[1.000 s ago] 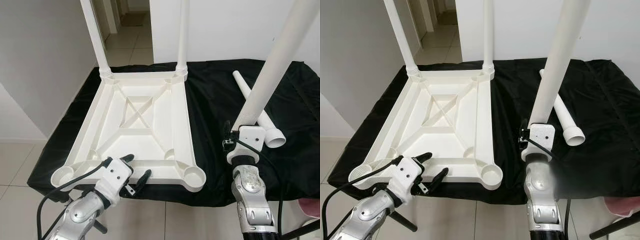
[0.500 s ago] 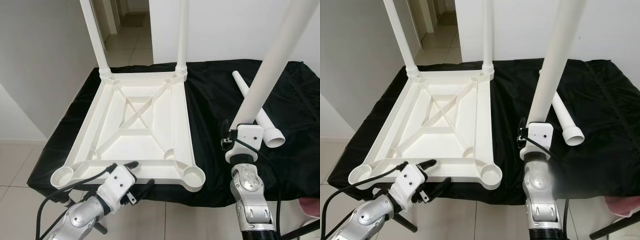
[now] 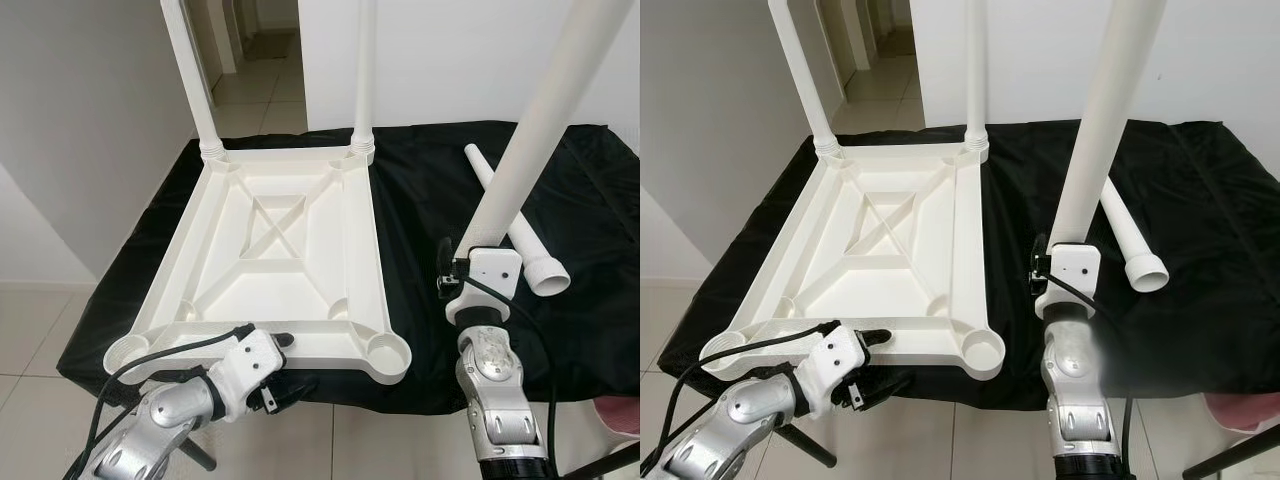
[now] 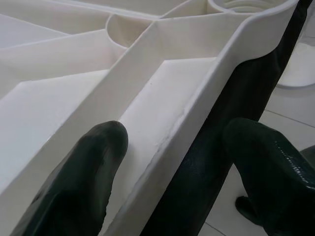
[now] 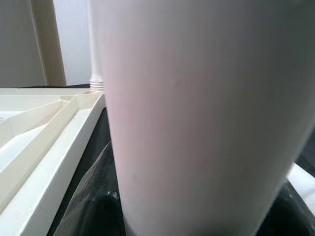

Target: Building children table

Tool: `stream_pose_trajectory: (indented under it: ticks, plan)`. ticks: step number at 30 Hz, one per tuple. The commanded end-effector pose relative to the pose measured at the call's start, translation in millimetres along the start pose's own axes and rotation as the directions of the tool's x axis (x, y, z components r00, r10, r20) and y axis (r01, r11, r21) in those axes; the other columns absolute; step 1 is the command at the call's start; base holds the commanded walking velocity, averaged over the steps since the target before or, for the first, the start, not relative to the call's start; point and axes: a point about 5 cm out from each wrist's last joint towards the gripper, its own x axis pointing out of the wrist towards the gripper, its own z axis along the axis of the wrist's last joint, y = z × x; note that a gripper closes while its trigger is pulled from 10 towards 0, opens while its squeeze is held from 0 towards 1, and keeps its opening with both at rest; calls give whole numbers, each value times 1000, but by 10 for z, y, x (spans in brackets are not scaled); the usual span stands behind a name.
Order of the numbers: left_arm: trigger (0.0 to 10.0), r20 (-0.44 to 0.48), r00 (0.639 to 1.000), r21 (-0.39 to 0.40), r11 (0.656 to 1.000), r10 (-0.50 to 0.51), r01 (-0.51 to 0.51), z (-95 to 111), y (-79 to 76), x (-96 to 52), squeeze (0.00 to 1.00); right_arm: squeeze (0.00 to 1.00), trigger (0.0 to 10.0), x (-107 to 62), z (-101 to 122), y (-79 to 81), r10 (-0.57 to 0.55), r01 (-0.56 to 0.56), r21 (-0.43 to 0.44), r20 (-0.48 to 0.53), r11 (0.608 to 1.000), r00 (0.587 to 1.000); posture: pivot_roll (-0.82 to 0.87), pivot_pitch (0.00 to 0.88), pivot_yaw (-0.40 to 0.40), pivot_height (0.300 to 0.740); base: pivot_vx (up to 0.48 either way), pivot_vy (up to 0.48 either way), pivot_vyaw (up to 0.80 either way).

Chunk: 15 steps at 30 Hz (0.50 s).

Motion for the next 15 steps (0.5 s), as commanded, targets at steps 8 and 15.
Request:
stream_pose_trajectory:
  ticks: [8,15]
  plan:
    - [10000,-24,999,-15,1000,-25,24,-12,58,94,0,0,10000,20,29,56,7,-7,3,22,1000,1000,-57,31,103,740,0,0,0]
    - [10000,-33,998,-29,998,-56,55,-4,86,169,0,0,10000,12,34,60,2,-2,2,22,1000,1000,-66,34,111,740,0,0,0]
